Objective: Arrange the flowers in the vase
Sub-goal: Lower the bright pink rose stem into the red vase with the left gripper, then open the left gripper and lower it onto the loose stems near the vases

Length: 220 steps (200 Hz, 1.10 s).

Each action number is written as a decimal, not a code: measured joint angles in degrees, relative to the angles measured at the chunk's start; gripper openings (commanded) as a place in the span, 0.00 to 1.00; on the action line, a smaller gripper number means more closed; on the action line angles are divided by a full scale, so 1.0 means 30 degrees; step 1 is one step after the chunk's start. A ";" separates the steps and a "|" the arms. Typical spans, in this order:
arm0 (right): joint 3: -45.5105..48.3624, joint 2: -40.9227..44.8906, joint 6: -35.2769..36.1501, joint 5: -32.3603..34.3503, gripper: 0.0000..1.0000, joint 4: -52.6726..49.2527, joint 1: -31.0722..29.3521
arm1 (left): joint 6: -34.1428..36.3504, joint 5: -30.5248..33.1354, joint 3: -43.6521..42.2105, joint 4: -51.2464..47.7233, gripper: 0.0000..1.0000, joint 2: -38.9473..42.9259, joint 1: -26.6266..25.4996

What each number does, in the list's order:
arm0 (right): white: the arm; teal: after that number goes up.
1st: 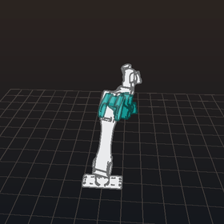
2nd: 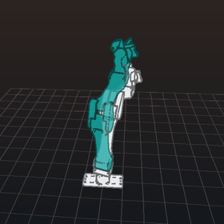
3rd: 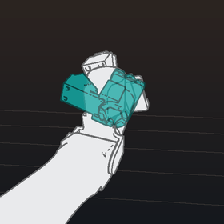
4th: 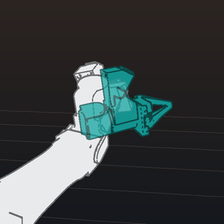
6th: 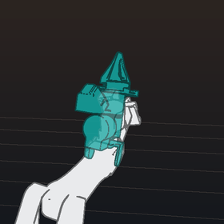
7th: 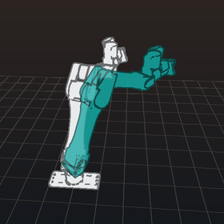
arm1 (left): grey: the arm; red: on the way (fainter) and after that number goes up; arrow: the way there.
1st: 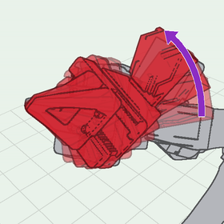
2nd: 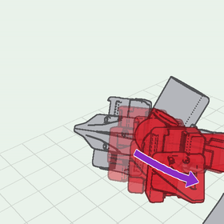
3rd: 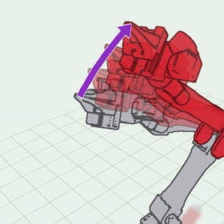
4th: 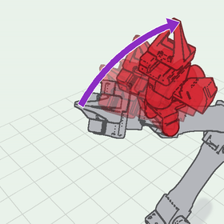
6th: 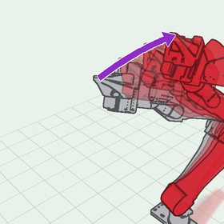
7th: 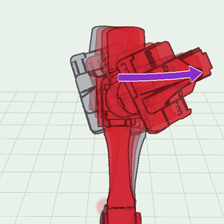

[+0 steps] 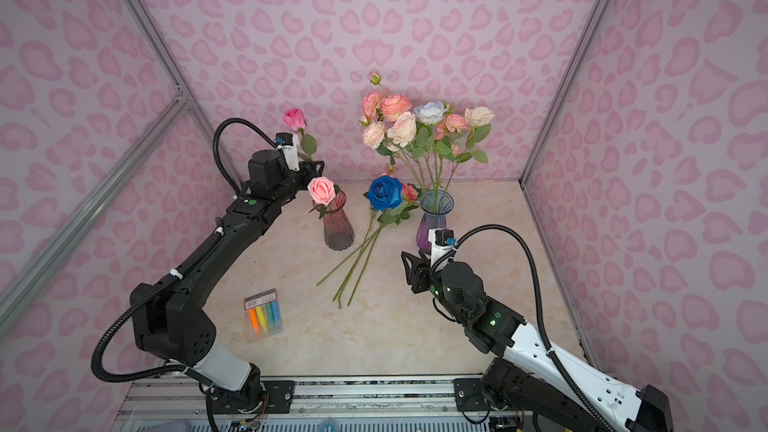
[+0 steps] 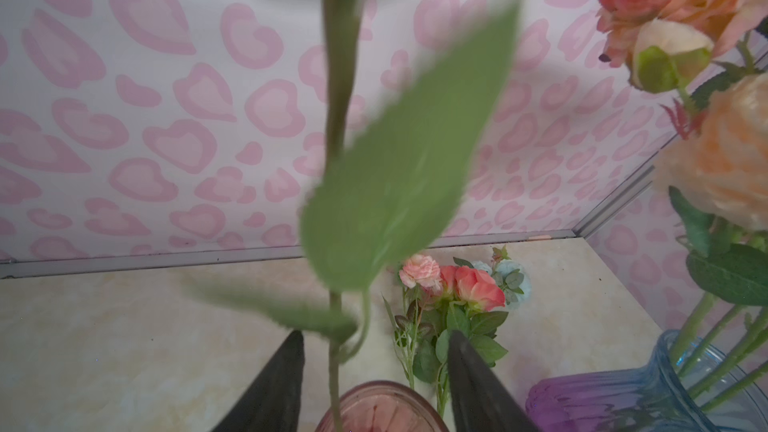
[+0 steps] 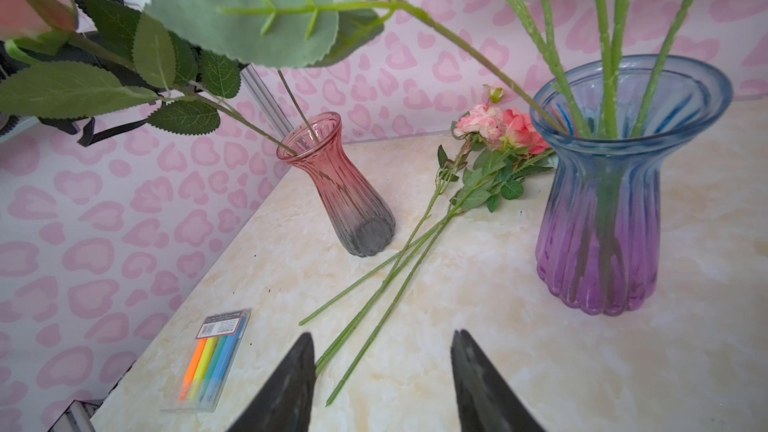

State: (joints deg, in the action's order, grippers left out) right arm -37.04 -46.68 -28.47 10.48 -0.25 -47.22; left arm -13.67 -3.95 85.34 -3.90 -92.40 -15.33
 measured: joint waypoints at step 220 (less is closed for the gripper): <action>0.2426 0.0248 -0.2652 0.0699 0.50 0.0335 0.0714 | -0.4517 0.4991 -1.3100 -0.2426 0.32 0.3235 -0.8072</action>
State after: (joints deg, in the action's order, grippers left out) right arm -29.76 -45.93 -36.42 12.58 0.75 -45.08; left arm -27.22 11.03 46.04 -11.18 -82.70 -39.55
